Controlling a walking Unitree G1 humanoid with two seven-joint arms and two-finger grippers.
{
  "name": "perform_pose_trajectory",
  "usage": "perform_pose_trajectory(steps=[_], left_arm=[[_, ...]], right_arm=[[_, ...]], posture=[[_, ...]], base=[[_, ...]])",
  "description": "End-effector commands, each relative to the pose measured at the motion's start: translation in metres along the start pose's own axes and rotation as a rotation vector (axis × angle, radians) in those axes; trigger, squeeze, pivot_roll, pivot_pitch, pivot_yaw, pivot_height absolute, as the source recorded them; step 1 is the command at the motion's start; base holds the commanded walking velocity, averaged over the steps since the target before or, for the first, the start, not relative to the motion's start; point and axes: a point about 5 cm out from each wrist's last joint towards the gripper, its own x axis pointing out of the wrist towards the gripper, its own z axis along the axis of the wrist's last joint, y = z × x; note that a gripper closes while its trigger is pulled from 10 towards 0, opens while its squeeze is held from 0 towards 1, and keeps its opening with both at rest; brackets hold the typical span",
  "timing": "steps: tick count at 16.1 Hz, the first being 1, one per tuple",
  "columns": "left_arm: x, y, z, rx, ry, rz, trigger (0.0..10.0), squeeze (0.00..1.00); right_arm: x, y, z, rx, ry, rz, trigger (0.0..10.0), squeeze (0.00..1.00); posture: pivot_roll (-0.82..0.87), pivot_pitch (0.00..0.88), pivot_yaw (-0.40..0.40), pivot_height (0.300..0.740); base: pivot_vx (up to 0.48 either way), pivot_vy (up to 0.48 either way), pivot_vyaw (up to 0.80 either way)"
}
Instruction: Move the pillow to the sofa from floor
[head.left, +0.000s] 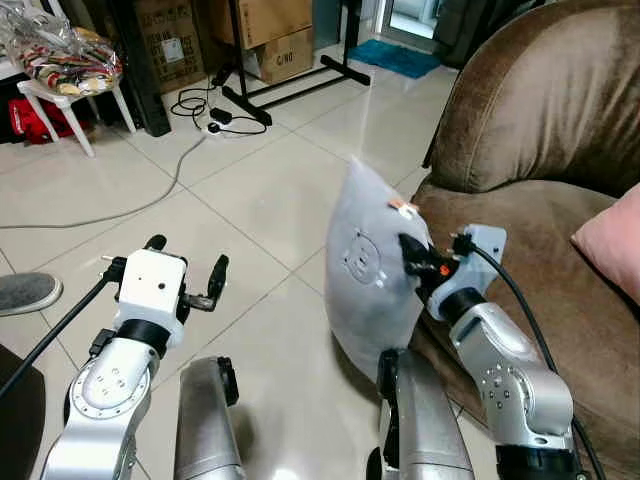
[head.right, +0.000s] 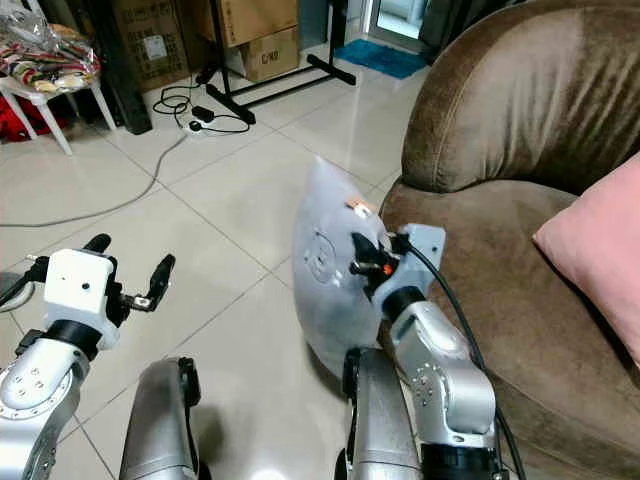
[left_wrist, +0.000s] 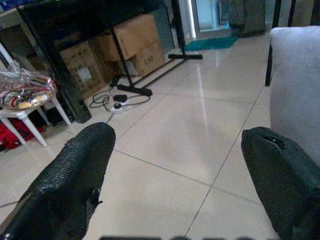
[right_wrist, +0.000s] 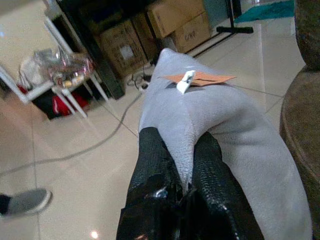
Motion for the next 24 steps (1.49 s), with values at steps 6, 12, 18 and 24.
perform_pose_trajectory(steps=[6, 12, 18, 24], left_arm=[[0.004, 0.003, 0.009, 0.039, -0.039, 0.044, 10.0, 0.00], [0.007, 0.004, 0.010, 0.053, -0.045, 0.050, 10.0, 0.00], [0.007, 0.003, 0.011, 0.054, -0.049, 0.037, 10.0, 0.00], [0.008, 0.001, 0.009, 0.054, -0.043, 0.023, 10.0, 0.00]], right_arm=[[0.004, 0.022, 0.026, 0.016, -0.075, 0.054, 10.0, 0.00], [0.009, 0.027, 0.038, 0.004, -0.105, 0.060, 10.0, 0.00], [0.010, 0.025, 0.040, 0.015, -0.115, 0.042, 10.0, 0.00], [0.010, 0.023, 0.040, 0.016, -0.117, 0.022, 10.0, 0.00]], posture=[[0.03, 0.000, -0.030, 0.540], [0.03, 0.000, -0.038, 0.610], [0.03, 0.000, -0.028, 0.670], [0.03, 0.000, -0.027, 0.735]], base=[[0.000, 0.000, 0.00], [0.000, 0.000, 0.00], [0.000, 0.000, 0.00], [0.000, 0.000, 0.00]])
